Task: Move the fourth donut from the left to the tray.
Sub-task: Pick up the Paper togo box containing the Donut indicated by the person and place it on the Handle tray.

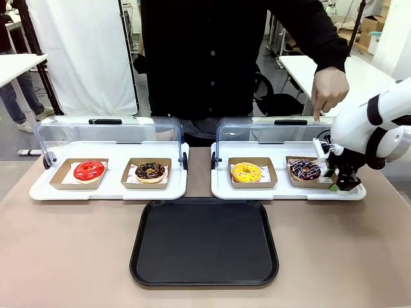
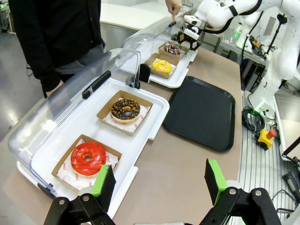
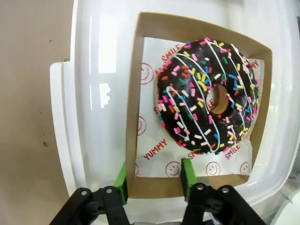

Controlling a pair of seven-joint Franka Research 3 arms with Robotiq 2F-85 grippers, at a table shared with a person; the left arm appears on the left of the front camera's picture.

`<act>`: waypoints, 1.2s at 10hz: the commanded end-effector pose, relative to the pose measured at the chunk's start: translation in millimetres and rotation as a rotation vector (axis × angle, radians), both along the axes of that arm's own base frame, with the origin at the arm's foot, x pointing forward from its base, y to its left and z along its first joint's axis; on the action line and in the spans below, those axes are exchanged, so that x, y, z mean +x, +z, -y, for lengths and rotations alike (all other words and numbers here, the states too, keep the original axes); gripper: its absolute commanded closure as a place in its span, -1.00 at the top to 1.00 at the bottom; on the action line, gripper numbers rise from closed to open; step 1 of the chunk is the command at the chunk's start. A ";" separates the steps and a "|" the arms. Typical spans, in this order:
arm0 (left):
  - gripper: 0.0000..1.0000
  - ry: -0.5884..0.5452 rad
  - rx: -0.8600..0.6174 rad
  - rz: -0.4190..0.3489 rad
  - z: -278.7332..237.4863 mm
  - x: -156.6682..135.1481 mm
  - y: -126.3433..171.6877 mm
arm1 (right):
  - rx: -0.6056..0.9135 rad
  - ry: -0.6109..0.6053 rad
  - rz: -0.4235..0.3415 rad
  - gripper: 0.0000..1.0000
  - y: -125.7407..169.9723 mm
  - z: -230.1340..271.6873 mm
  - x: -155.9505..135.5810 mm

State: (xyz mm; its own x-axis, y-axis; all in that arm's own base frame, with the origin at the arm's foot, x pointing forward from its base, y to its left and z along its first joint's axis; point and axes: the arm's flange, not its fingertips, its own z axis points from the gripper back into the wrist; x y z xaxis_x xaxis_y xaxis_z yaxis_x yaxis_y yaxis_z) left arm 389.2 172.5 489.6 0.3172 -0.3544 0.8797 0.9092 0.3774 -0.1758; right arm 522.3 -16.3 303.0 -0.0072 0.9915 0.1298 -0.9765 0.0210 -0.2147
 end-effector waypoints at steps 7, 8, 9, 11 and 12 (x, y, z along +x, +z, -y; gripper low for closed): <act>1.00 -0.011 -0.016 0.025 -1.1 1.0 1.5 | -0.008 0.034 -0.040 -1.00 8.8 1.6 -1.0; 1.00 -0.011 -0.016 0.025 -1.1 1.0 1.5 | 0.008 0.015 -0.031 -1.00 6.1 -1.4 -0.4; 1.00 -0.011 -0.016 0.025 -1.1 1.0 1.5 | 0.008 0.015 -0.031 -1.00 6.1 -1.4 -0.4; 1.00 -0.011 -0.016 0.025 -1.1 1.0 1.5 | 0.008 0.015 -0.031 -0.95 6.5 -1.5 -0.3; 1.00 -0.011 -0.016 0.025 -1.1 1.0 1.5 | 0.009 0.025 0.008 -0.96 17.8 -9.7 -10.7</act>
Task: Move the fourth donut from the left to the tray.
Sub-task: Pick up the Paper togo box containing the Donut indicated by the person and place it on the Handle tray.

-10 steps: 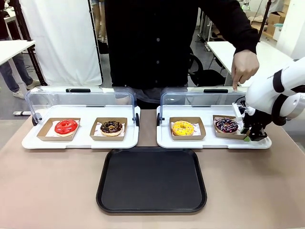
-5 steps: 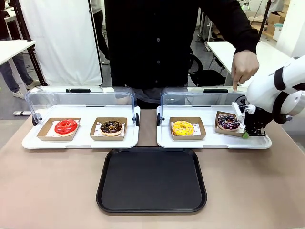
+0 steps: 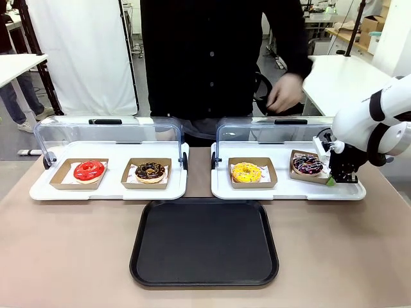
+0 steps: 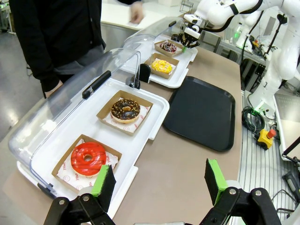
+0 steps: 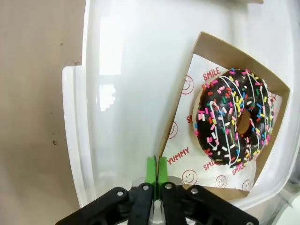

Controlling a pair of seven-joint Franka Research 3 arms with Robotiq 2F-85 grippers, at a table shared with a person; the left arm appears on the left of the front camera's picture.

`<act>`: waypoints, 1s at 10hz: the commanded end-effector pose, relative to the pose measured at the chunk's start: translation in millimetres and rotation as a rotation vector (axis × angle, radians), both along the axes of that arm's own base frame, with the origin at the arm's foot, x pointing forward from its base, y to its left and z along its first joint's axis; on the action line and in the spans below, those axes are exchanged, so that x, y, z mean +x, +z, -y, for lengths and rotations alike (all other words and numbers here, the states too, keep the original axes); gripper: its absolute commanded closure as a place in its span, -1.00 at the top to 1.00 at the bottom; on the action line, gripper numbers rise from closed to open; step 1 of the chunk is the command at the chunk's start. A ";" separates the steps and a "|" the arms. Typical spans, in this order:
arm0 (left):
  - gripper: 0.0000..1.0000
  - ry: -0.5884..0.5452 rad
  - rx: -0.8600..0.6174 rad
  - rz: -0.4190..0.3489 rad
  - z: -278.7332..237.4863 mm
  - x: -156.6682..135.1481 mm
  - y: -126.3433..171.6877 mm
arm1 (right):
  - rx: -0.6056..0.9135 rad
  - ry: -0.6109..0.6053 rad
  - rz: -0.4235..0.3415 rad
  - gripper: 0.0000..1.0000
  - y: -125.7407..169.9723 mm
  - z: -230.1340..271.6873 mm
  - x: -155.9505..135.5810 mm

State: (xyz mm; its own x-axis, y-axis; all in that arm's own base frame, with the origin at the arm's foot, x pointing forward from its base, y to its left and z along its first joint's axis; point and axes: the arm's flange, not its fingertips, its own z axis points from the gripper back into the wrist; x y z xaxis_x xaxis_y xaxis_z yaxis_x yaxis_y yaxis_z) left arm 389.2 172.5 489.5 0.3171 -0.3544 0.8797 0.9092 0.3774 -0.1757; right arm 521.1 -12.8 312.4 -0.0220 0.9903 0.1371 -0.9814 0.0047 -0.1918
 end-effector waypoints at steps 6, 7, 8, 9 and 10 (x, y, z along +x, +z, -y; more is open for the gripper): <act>1.00 -0.011 -0.016 0.025 -1.1 1.0 1.5 | 0.078 0.087 0.067 -0.96 55.8 -58.6 -66.2; 1.00 -0.011 -0.016 0.025 -1.1 1.0 1.5 | 0.091 0.089 0.059 -0.96 63.7 -69.2 -78.1; 1.00 -0.011 -0.016 0.025 -1.1 1.0 1.5 | 0.104 0.099 0.067 -0.96 68.3 -83.1 -91.2; 1.00 -0.011 -0.016 0.025 -1.1 1.0 1.5 | 0.125 0.104 0.064 -0.96 71.2 -101.7 -108.7; 1.00 -0.011 -0.016 0.025 -1.1 1.0 1.5 | 0.128 0.110 0.072 -0.96 73.5 -116.5 -119.9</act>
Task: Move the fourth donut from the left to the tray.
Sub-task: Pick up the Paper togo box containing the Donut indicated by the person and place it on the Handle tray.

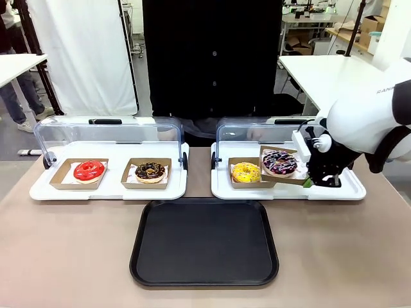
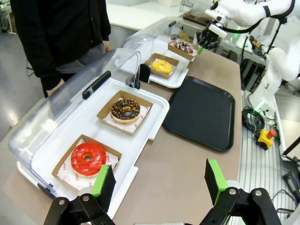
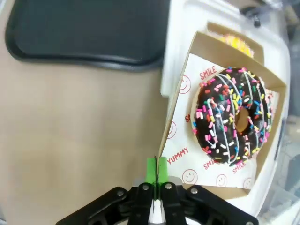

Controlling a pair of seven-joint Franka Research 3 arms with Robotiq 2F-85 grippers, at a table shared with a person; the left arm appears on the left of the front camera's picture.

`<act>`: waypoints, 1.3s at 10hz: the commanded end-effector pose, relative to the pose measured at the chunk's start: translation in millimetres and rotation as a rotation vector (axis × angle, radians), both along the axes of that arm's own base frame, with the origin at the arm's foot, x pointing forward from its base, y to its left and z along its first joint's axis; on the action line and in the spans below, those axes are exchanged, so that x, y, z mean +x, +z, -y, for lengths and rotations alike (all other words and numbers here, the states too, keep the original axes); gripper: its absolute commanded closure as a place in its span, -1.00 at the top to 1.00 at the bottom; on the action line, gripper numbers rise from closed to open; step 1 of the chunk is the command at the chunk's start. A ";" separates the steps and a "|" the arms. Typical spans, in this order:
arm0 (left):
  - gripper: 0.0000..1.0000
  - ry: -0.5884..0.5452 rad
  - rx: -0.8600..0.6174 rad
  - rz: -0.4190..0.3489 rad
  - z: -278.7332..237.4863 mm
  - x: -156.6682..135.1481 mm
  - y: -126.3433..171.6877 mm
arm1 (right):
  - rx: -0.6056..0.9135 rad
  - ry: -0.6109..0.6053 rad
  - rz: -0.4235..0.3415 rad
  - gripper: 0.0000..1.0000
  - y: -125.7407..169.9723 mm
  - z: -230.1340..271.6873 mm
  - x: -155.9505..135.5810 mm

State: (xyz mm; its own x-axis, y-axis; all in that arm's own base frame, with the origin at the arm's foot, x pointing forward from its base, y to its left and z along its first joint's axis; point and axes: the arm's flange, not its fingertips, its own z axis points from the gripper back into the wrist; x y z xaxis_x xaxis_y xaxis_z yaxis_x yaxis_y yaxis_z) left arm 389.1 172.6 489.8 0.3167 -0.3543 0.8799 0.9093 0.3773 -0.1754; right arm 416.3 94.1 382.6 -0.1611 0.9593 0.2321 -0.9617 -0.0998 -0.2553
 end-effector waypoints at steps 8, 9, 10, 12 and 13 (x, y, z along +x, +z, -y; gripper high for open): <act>1.00 -0.011 -0.016 0.024 -1.0 1.1 1.3 | 0.029 0.020 0.016 -0.95 -0.9 -61.1 -38.3; 1.00 -0.011 -0.016 0.024 -1.0 1.1 1.3 | 0.020 0.009 0.036 -0.95 -7.6 -83.4 -55.5; 1.00 -0.011 -0.016 0.024 -1.0 1.1 1.3 | 0.018 0.013 0.041 -0.95 -8.1 -99.0 -70.0; 1.00 -0.011 -0.016 0.024 -1.0 1.1 1.3 | 0.022 0.025 0.032 -0.95 -15.7 -134.6 -100.3; 1.00 -0.011 -0.016 0.024 -1.0 1.1 1.3 | 0.019 0.030 0.031 -0.95 -21.4 -149.5 -113.0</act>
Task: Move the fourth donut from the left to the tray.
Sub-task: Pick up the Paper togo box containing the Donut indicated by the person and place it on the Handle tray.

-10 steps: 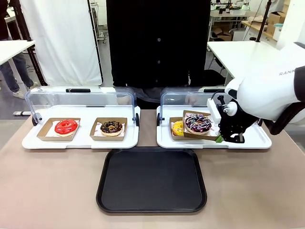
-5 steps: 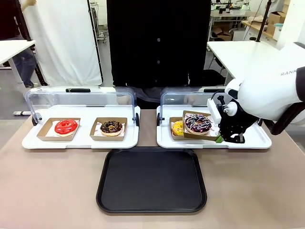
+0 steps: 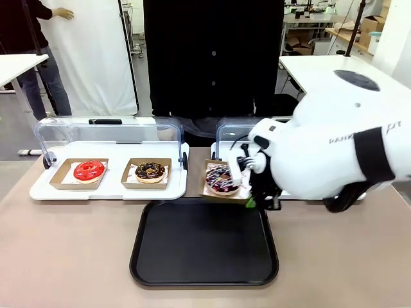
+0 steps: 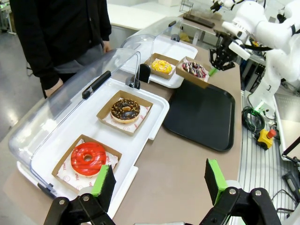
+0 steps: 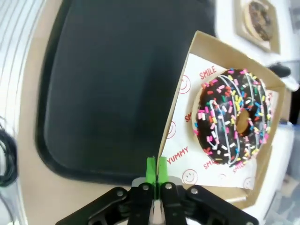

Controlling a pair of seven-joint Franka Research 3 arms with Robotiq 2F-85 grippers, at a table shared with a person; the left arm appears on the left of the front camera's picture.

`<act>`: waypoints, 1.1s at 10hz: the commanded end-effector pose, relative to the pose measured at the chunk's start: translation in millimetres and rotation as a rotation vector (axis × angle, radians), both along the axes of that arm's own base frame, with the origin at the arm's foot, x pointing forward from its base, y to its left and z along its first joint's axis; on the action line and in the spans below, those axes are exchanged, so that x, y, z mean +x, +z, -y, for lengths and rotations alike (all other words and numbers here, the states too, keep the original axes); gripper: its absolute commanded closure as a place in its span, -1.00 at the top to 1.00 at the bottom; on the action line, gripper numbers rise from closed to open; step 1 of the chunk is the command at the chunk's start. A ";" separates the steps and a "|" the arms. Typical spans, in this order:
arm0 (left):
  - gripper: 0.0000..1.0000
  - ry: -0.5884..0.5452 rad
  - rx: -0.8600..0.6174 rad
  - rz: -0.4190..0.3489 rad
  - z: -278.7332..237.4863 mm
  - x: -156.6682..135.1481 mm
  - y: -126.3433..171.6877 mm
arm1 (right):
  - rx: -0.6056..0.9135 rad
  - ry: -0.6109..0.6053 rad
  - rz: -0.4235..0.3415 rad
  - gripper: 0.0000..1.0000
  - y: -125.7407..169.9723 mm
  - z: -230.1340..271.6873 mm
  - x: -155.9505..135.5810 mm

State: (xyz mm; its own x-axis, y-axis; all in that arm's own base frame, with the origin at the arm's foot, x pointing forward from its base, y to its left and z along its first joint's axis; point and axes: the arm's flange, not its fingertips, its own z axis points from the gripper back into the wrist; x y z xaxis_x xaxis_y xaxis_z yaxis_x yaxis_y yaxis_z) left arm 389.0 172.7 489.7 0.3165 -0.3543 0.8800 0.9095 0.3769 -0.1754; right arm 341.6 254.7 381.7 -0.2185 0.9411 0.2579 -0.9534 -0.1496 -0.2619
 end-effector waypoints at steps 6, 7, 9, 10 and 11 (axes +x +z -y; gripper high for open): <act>1.00 -0.011 -0.016 0.024 -1.0 1.2 1.3 | -0.021 0.036 -0.050 -0.95 -63.9 -25.1 -99.7; 1.00 -0.011 -0.016 0.024 -1.0 1.2 1.3 | -0.033 0.027 -0.049 -0.95 -66.1 -23.2 -103.2; 1.00 -0.011 -0.016 0.024 -1.0 1.2 1.3 | -0.048 0.030 -0.053 -0.95 -69.8 -19.4 -107.8; 1.00 -0.011 -0.016 0.024 -1.0 1.2 1.3 | -0.053 0.035 -0.053 -0.95 -71.6 -17.7 -109.0; 1.00 -0.011 -0.016 0.024 -1.0 1.2 1.3 | -0.062 0.041 -0.055 -0.95 -73.3 -16.7 -108.3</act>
